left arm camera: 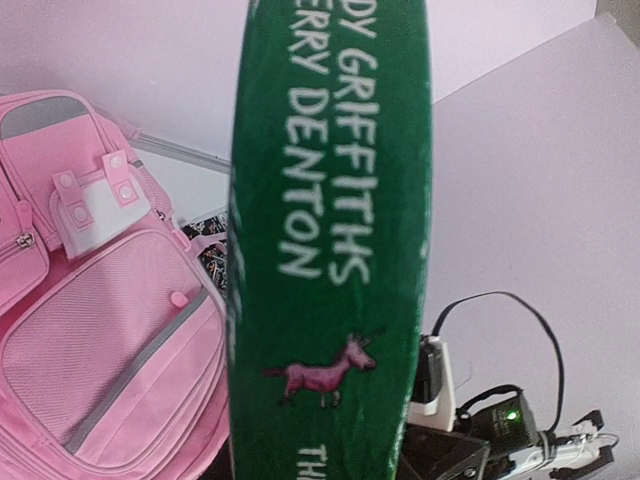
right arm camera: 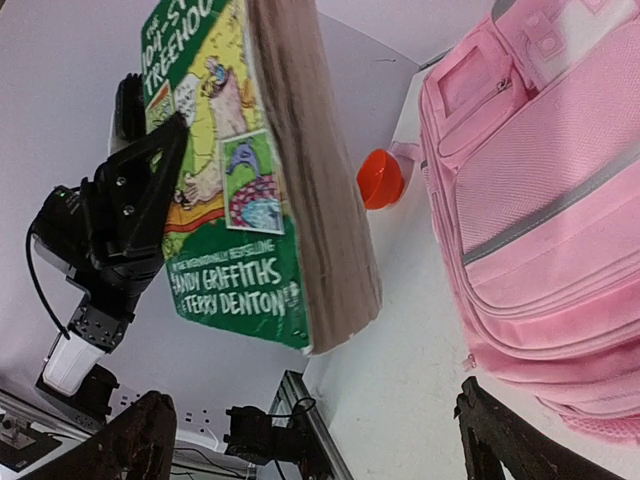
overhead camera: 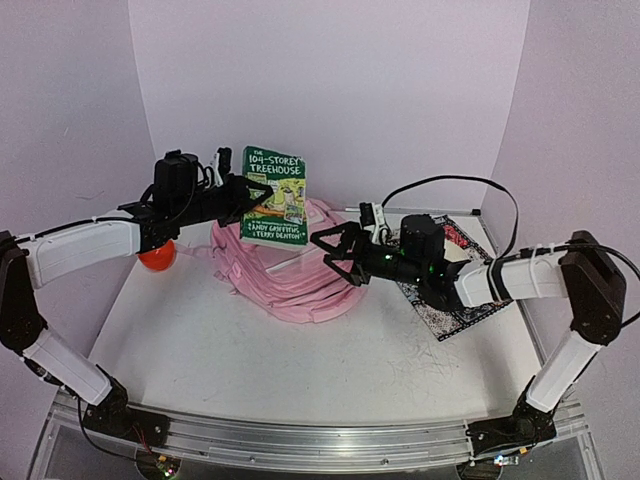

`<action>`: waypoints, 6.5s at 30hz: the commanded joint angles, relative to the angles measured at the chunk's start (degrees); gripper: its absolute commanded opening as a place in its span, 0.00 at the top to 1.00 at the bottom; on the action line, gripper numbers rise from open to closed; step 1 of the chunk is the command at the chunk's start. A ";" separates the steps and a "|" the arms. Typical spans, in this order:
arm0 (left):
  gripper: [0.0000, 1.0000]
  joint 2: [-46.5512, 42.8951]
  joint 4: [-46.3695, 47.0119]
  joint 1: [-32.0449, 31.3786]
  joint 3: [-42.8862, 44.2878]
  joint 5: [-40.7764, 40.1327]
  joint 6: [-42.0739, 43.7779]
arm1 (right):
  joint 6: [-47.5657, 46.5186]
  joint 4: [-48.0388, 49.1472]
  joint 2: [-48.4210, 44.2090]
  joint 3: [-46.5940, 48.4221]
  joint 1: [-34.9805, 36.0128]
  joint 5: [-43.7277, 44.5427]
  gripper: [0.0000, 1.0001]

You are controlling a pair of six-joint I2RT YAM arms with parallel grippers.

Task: Pack the student bag
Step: Pass from the left arm to the right, then pick up the largest pocket of the bag from the student bag, then place the book in the largest pocket of the bag.

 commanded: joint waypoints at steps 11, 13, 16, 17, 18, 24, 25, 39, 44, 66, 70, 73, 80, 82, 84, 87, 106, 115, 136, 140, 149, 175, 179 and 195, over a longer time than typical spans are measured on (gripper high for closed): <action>1.00 -4.87 18.58 -2.85 -5.18 -5.47 -13.47 | 12.87 20.45 11.25 10.13 2.27 0.04 0.02; 1.00 -4.93 19.53 -3.17 -5.57 -6.19 -14.68 | 14.01 21.73 12.16 10.31 2.51 0.44 0.02; 1.00 -4.79 21.58 -3.63 -5.90 -6.70 -16.53 | 15.21 23.90 13.20 10.79 2.62 0.36 0.02; 1.00 -4.69 22.35 -3.82 -6.05 -6.71 -17.22 | 15.67 24.82 13.62 10.92 2.63 0.36 0.02; 1.00 -4.62 22.99 -4.02 -6.31 -6.81 -18.05 | 16.14 25.92 14.01 10.99 2.64 0.20 0.02; 1.00 -4.68 25.86 -5.02 -7.78 -7.44 -19.51 | 18.32 32.67 15.58 11.35 2.66 -0.05 0.04; 1.00 -4.69 26.03 -5.17 -8.17 -7.57 -19.55 | 18.32 33.43 15.52 11.47 2.64 -0.14 0.05; 1.00 -6.14 28.38 -6.70 -16.95 -14.93 -25.78 | 15.07 40.14 11.84 9.98 2.60 0.35 0.37; 1.00 -7.97 28.87 -6.72 -20.57 -19.26 -28.10 | 14.56 40.88 10.45 7.83 2.49 0.42 0.64; 0.21 -2.94 18.21 -5.33 -15.70 -6.34 -2.35 | 16.11 42.77 -1.76 -8.26 -9.23 -5.32 1.00; 0.15 2.34 3.90 -5.53 -7.29 -2.41 8.11 | 17.04 42.05 -5.86 -13.08 -13.23 -7.15 1.00; 0.09 6.22 -9.47 -7.33 0.12 -4.43 17.38 | 18.02 40.35 -8.44 -16.31 -16.85 -9.40 1.00; 0.00 11.67 -22.50 -14.15 9.00 -13.88 31.26 | 13.74 26.57 -18.02 -18.91 -24.09 -13.44 1.00; 0.01 13.83 -24.56 -16.31 10.76 -16.30 33.85 | 12.01 22.50 -20.56 -18.77 -25.84 -14.11 1.00; 0.00 15.91 -26.86 -18.50 13.04 -18.78 36.19 | 10.47 18.39 -23.32 -18.43 -27.34 -14.48 1.00; 0.02 19.24 -29.55 -21.51 16.80 -24.01 40.12 | 9.57 15.07 -25.44 -18.75 -28.91 -15.04 1.00; 0.27 36.42 -35.19 -25.63 28.84 -38.69 47.90 | 5.87 6.16 -32.90 -19.82 -29.65 -15.56 1.00; 0.47 35.29 -36.37 -25.62 31.47 -41.72 49.07 | 5.45 4.52 -35.01 -20.82 -29.64 -16.35 1.00; 0.52 36.11 -41.07 -25.51 34.27 -44.40 47.09 | 5.16 4.12 -35.18 -21.32 -29.70 -17.19 1.00; 0.69 39.19 -41.29 -25.51 35.14 -43.89 47.89 | 5.09 4.12 -35.35 -21.86 -29.67 -17.06 1.00; 1.00 34.42 -42.50 -25.51 35.38 -43.08 47.43 | 4.66 1.61 -37.16 -22.53 -29.64 -16.85 1.00; 1.00 24.11 -43.45 -25.51 51.20 -55.20 51.37 | 5.36 -21.45 -40.61 -24.94 -25.33 -16.60 1.00; 1.00 22.34 -43.45 -25.51 51.34 -52.44 49.24 | 7.81 -14.62 -33.16 -23.14 -20.77 -15.37 1.00; 1.00 14.51 -43.47 -25.56 45.27 -43.22 42.68 | 12.42 -2.89 -5.30 -1.56 -13.41 -15.56 1.00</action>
